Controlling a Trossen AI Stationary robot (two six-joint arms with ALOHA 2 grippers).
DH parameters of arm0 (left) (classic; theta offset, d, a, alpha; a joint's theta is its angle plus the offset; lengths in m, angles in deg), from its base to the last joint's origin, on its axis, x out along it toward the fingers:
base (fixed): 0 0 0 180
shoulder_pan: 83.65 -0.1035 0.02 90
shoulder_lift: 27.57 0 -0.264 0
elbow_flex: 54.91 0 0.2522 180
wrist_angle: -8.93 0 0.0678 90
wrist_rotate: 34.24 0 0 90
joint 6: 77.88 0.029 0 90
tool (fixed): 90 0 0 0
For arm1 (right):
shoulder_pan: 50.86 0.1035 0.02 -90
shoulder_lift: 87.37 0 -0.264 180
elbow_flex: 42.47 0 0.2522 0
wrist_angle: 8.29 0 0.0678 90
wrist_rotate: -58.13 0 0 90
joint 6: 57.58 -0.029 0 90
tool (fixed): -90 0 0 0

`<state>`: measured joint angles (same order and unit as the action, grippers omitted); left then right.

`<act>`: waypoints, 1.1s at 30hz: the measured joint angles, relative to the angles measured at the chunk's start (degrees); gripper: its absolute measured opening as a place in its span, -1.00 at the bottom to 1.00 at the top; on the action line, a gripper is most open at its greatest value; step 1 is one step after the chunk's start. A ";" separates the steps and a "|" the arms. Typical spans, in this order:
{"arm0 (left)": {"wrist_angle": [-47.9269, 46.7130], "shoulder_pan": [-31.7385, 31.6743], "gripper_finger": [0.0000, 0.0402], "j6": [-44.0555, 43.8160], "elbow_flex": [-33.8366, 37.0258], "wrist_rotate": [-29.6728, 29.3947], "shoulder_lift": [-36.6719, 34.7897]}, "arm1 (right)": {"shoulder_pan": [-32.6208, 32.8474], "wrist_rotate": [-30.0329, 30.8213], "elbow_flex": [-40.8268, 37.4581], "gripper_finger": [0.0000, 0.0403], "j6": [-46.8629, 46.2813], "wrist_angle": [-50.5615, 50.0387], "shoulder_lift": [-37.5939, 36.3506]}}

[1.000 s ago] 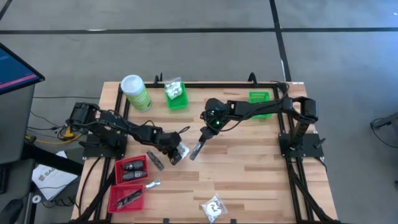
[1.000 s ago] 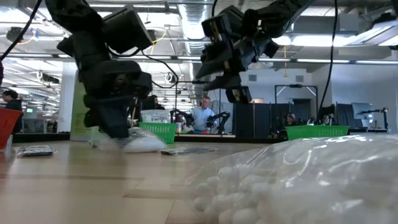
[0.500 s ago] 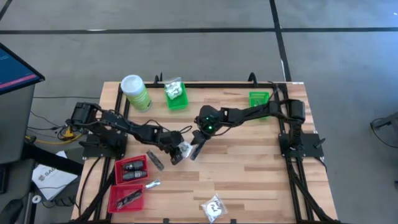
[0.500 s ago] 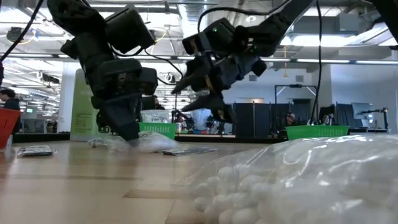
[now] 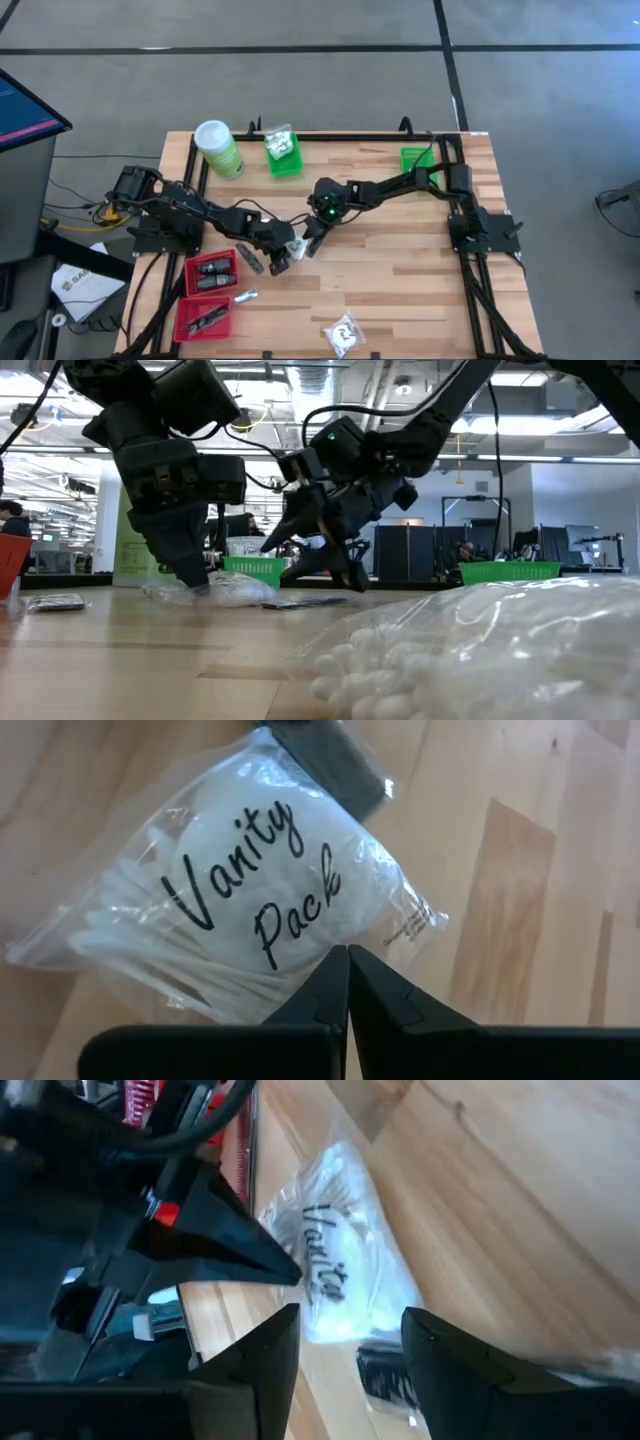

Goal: Pick & Place Travel size toiletries
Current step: Put the white vanity pack into the top left green basket

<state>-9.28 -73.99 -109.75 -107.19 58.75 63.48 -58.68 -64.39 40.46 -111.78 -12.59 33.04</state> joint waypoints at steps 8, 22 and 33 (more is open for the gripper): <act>0.30 0.10 -1.00 0.02 -0.04 0.02 -0.02 | -0.04 0.86 8.72 -0.16 0.85 -2.24 4.65; 0.18 1.99 -1.00 -0.51 -0.08 0.30 -0.04 | 0.05 0.82 19.69 -0.16 12.51 -18.22 10.27; -0.11 2.02 -1.00 -0.20 -0.07 -0.14 -0.04 | 1.30 0.83 19.65 -0.22 17.83 -21.27 10.24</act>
<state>-9.39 -71.97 -109.94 -107.26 58.61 63.43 -57.37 -63.56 60.11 -93.96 -33.86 43.28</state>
